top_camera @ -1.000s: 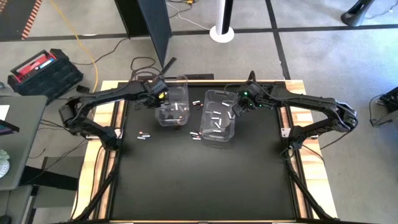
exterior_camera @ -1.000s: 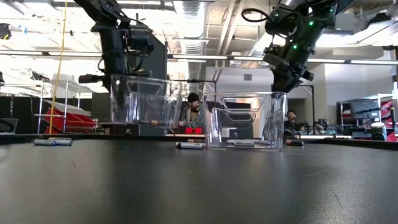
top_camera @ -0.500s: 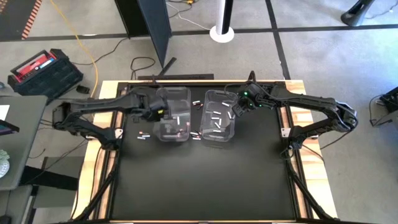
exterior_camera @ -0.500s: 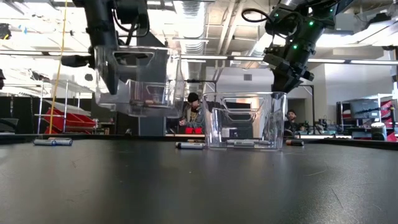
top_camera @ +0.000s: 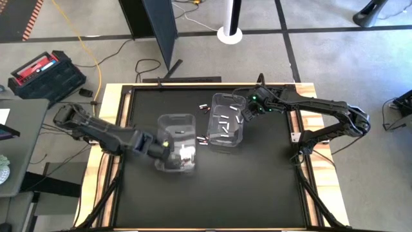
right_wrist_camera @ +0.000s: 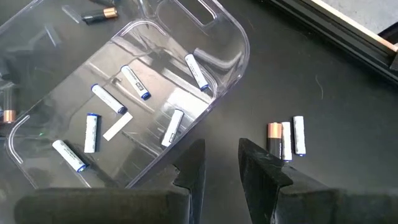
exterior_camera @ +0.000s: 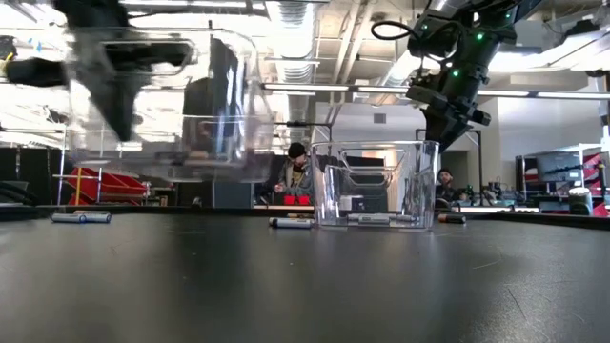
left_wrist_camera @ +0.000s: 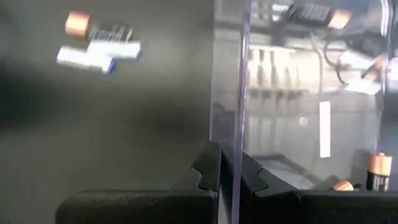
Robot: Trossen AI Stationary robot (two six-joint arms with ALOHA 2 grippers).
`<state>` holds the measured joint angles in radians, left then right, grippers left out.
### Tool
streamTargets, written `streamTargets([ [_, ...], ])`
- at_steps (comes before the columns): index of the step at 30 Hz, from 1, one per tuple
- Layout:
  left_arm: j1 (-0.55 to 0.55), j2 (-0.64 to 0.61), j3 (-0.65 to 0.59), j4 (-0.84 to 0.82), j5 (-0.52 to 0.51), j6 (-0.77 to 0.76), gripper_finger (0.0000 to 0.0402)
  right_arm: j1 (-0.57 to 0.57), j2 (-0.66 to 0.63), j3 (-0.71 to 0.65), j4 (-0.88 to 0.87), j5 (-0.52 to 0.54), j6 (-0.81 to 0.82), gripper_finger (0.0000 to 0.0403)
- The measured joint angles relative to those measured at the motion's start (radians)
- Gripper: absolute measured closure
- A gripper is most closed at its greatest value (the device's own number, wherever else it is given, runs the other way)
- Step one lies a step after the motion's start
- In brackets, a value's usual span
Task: Sort batteries
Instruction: Move the left transparent bin to the bottom of the table
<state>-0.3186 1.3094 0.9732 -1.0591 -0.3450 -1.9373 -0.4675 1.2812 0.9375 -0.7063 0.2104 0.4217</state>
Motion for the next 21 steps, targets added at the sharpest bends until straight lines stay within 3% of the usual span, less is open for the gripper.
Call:
streamTargets([
  [7, -0.244, 0.075, -0.018, 0.064, -0.008, -0.252, 0.0401, 0.0, 0.0, 0.0, 0.0, 0.0, -0.001, 0.0288],
  [11, -0.348, 0.174, -0.018, 0.189, 0.0, -0.338, 0.0401, 0.0, 0.0, 0.0, -0.002, 0.0, -0.001, 0.0288],
  [16, -0.4, 0.275, -0.014, 0.317, 0.01, -0.35, 0.0401, 0.0, 0.0, 0.0, -0.01, 0.0, -0.001, 0.0288],
  [21, -0.394, 0.295, 0.01, 0.318, 0.007, -0.353, 0.0401, 0.001, 0.0, 0.0, -0.032, 0.0, 0.005, 0.0288],
])
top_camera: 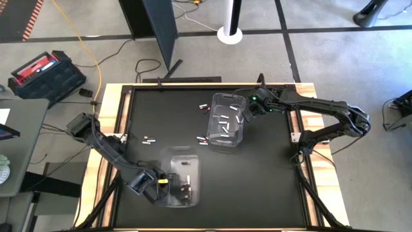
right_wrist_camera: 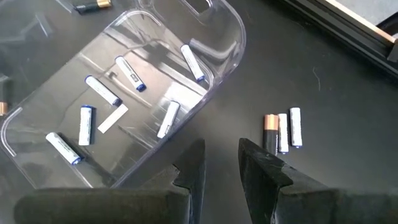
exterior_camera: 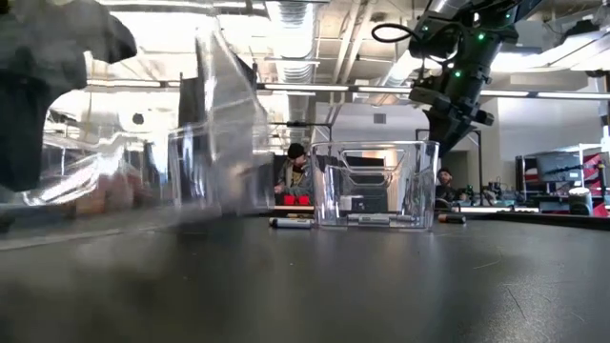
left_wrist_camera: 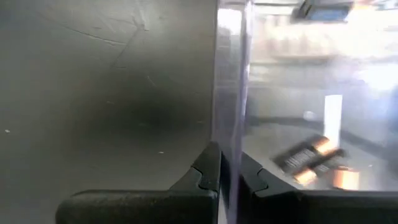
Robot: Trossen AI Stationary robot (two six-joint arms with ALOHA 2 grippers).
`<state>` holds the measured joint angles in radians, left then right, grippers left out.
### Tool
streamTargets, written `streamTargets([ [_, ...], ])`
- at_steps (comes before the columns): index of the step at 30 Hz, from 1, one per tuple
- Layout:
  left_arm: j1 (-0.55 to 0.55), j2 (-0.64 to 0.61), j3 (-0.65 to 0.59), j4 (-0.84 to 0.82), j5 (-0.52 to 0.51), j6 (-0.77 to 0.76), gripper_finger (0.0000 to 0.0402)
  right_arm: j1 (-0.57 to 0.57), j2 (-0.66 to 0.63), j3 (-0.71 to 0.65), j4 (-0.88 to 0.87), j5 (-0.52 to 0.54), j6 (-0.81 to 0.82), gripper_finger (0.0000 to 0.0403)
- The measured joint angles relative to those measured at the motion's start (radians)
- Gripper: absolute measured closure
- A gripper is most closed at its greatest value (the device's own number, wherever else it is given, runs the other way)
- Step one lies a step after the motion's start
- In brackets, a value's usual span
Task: Sort batteries
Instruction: Move the left transparent bin to the bottom of the table
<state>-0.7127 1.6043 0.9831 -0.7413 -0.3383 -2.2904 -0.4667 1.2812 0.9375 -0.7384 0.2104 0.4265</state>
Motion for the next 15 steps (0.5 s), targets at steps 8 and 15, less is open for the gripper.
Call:
streamTargets([
  [8, 0.029, 0.004, 0.028, -0.048, 0.02, 0.004, 0.0397, 0.0, 0.0, 0.0, -0.009, 0.0, -0.002, 0.0288],
  [15, 0.03, 0.003, 0.03, -0.026, 0.017, 0.002, 0.037, 0.0, 0.0, 0.0, -0.009, 0.0, -0.014, 0.0288],
])
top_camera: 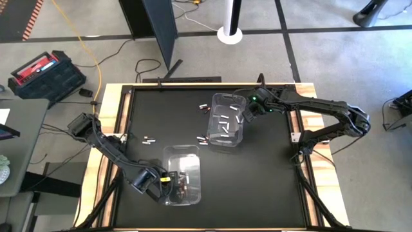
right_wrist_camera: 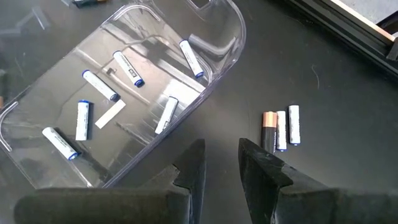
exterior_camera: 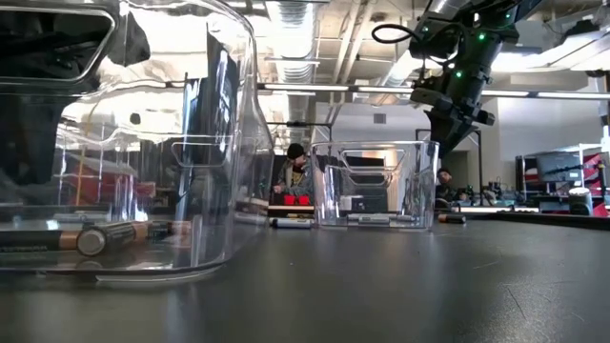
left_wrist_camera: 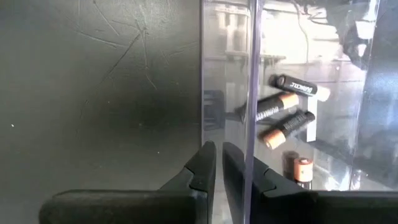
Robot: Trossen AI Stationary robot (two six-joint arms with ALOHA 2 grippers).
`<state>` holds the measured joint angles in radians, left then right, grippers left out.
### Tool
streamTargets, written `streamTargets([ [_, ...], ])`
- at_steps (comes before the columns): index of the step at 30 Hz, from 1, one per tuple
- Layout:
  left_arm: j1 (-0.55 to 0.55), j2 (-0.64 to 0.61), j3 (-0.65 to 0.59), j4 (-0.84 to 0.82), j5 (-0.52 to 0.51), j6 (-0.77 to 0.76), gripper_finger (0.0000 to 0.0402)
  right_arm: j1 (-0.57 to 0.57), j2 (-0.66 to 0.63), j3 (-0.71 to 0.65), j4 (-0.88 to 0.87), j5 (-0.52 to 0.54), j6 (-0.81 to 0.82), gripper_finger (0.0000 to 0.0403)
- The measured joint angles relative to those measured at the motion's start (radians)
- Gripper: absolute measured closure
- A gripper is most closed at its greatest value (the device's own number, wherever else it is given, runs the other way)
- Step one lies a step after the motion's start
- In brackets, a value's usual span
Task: Sort batteries
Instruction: Move the left transparent bin to the bottom of the table
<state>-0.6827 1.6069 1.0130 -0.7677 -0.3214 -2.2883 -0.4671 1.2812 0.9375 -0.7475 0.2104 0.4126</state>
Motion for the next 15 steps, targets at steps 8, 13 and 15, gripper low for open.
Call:
streamTargets([
  [8, 0.0, -0.001, 0.001, -0.001, -0.002, 0.002, 0.0333, 0.0, 0.0, 0.0, 0.0, 0.0, -0.003, 0.0288],
  [13, 0.0, -0.005, 0.001, -0.02, -0.002, 0.013, 0.0308, 0.0, 0.0, 0.0, 0.0, 0.0, -0.003, 0.0288],
  [15, 0.0, -0.017, 0.001, -0.036, -0.003, 0.013, 0.0304, 0.0, 0.0, 0.0, 0.0, 0.0, -0.002, 0.0288],
])
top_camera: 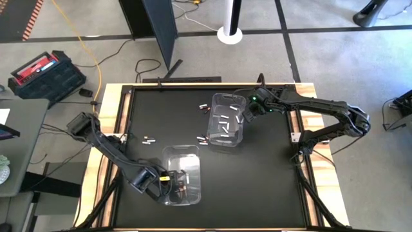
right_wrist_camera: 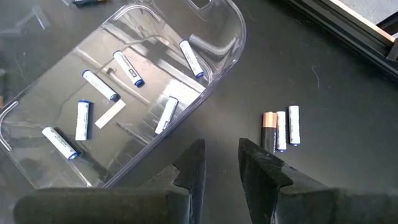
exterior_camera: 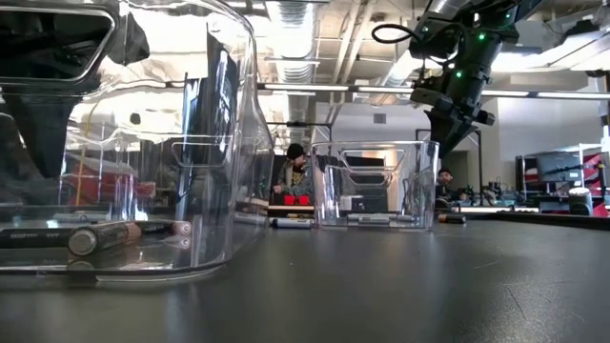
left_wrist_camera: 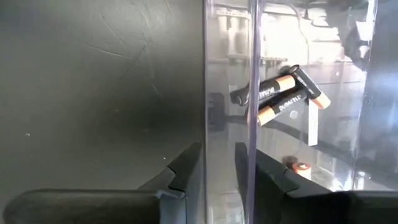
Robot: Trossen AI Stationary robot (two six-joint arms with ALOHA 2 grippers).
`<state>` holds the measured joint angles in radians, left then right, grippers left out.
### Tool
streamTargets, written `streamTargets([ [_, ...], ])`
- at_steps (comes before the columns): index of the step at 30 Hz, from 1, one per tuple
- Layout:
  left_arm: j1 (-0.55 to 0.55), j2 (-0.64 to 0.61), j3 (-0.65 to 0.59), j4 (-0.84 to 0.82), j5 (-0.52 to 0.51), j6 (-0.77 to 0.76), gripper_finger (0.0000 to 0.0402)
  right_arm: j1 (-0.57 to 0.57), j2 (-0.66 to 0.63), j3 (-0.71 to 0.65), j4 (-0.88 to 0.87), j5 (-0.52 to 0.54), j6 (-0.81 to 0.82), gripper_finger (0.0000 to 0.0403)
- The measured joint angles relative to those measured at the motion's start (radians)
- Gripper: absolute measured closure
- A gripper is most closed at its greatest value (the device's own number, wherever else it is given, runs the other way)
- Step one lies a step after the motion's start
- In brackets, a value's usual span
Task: Sort batteries
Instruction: Move the left transparent bin to the bottom of the table, then move the top transparent bin to the bottom of the table
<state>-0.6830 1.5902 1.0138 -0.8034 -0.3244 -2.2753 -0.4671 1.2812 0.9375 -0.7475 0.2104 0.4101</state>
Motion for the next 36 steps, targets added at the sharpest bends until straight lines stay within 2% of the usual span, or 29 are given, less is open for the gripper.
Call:
streamTargets([
  [11, -0.001, -0.111, 0.0, -0.132, -0.047, 0.004, 0.0303, 0.0, 0.0, 0.0, -0.003, 0.0, 0.0, 0.0288],
  [22, -0.001, -0.258, 0.0, -0.298, -0.195, 0.004, 0.0303, -0.005, -0.059, 0.0, -0.031, 0.0, -0.023, 0.0288],
  [31, 0.057, -0.348, 0.0, -0.428, -0.397, 0.022, 0.0303, -0.07, -0.191, 0.0, -0.137, 0.0, -0.049, 0.028],
  [36, 0.139, -0.363, 0.0, -0.432, -0.503, 0.183, 0.0303, -0.113, -0.223, 0.0, -0.214, 0.0, -0.075, 0.0238],
])
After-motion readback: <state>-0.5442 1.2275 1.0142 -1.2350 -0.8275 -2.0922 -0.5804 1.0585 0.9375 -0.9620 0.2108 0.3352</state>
